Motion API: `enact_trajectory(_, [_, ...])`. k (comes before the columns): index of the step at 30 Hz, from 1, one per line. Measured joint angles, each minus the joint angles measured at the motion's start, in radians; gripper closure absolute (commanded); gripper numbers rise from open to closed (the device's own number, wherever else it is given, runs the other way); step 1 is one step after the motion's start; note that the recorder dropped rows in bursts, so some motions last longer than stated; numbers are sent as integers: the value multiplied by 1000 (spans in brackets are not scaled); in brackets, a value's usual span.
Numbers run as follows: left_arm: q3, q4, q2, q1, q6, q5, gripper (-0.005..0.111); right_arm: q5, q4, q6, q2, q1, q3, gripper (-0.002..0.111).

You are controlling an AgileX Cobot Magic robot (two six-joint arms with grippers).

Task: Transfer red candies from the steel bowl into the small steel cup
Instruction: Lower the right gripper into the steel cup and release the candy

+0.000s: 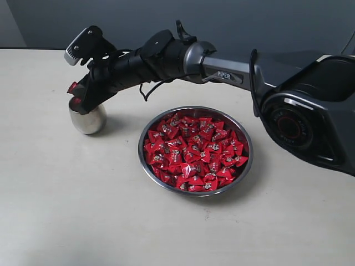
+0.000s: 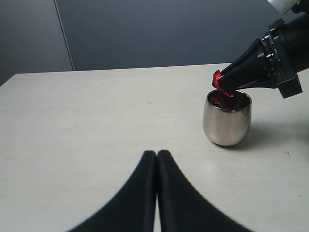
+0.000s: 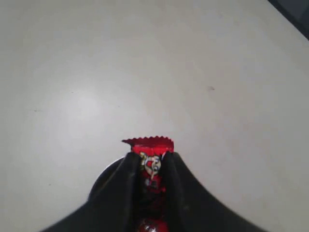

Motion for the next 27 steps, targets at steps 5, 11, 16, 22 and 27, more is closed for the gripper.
enact_trajectory(5, [0,0,0,0,0,0,106,-2,-18,0,0,6,0,109])
enact_trajectory(11, [0,0,0,0,0,0,106,-13,-36,0,0,6,0,109])
enact_trajectory(16, [0,0,0,0,0,0,106,-19,-43,0,0,8,0,109])
enact_trajectory(22, [0,0,0,0,0,0,106,-19,-47,0,0,8,0,109])
enact_trajectory(27, [0,0,0,0,0,0,106,-19,-50,4,0,8,0,106])
